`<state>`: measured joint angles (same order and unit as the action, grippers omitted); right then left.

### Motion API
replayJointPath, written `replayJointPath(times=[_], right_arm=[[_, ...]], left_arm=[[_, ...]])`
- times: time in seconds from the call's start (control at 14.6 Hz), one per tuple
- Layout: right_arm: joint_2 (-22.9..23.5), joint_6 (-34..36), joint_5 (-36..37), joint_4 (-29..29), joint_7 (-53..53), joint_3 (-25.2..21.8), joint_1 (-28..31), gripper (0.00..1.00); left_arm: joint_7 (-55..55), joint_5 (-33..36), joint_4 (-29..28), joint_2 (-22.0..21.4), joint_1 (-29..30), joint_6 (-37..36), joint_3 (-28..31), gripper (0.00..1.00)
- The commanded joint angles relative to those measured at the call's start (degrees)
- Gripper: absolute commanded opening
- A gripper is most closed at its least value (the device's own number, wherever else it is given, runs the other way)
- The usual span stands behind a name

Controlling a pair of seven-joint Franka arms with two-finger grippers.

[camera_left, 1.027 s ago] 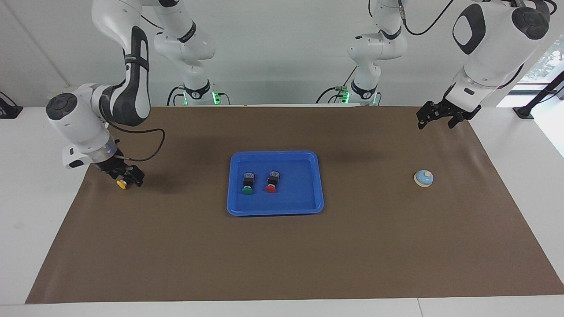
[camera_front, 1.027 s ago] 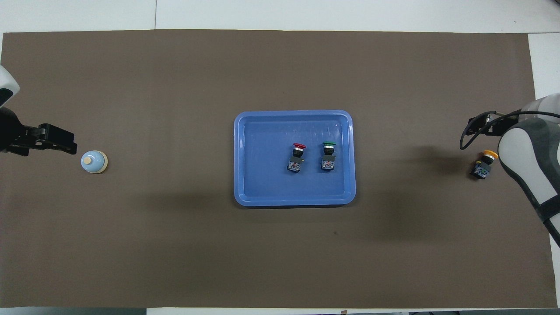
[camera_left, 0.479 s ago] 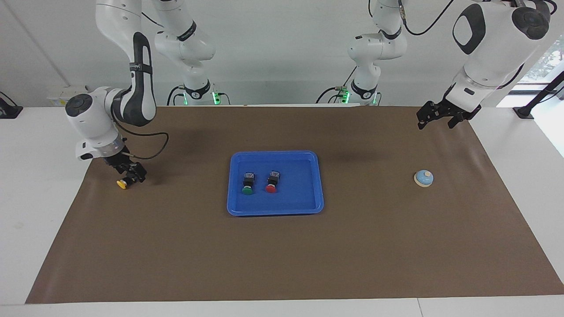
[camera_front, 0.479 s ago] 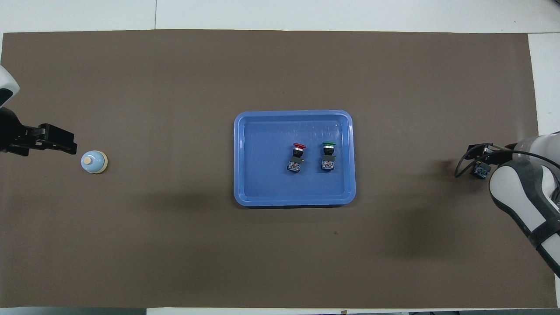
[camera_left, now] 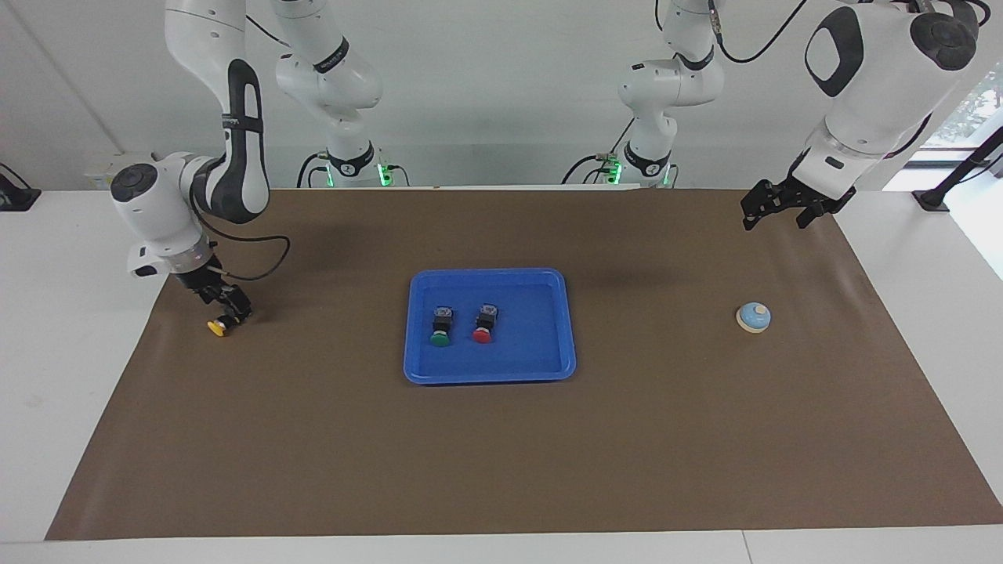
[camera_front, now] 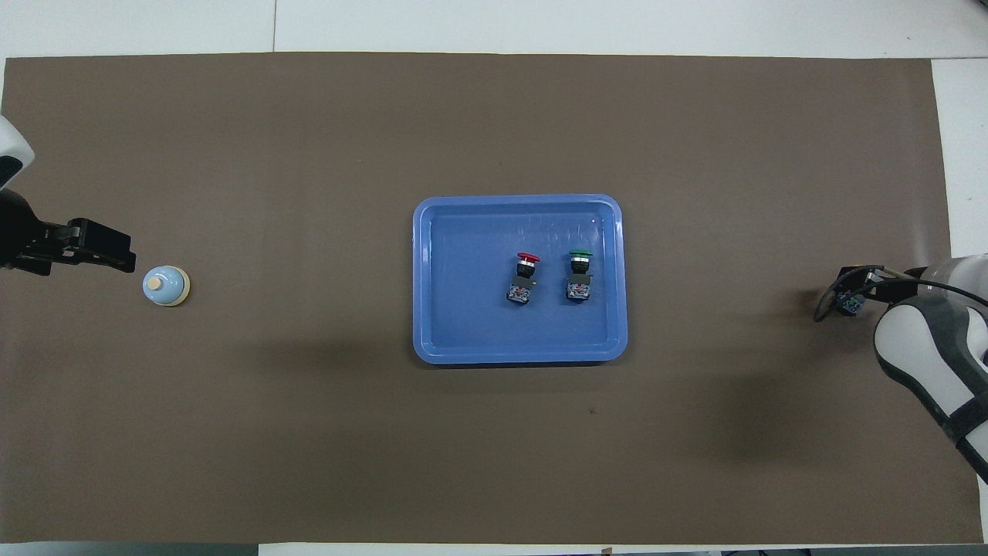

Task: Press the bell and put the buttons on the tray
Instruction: 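Grasp the yellow button with the right gripper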

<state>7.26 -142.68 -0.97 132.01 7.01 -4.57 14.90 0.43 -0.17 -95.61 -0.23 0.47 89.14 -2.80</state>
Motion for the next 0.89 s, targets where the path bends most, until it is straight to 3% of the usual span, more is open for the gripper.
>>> replayJointPath(times=[0.0, 0.07, 0.14, 0.27, 0.48, 0.82], right_arm=[[0.91, -1.90, 0.44, 0.71, -0.60, 0.87, 0.92, 0.81], [1.26, -1.90, 0.44, 0.71, -0.51, 0.96, 0.66, 0.73], [1.35, -1.90, 0.44, 0.53, -0.51, 0.88, 0.31, 0.59], [1.44, -1.73, 0.35, 0.27, -0.16, 0.96, 0.04, 0.00], [1.44, 0.38, 0.35, -1.30, -0.60, 1.31, -0.92, 0.00], [1.09, 17.21, 0.27, -13.23, 6.76, 1.49, -11.18, 0.00]], left_arm=[[-0.43, -0.71, 0.33, -0.56, 0.32, -1.17, -0.01, 1.00], [-0.43, -0.71, 0.33, -0.64, 0.32, -1.17, -0.01, 1.00], [-0.43, -0.71, 0.33, -0.64, 0.32, -1.17, -0.01, 1.00], [-0.43, -0.71, 0.33, -0.64, 0.32, -1.17, -0.01, 1.00], [-0.43, -0.71, 0.33, -0.56, 0.32, -1.17, -0.01, 1.00], [-0.43, -0.71, 0.33, -0.64, 0.32, -1.17, -0.01, 1.00]])
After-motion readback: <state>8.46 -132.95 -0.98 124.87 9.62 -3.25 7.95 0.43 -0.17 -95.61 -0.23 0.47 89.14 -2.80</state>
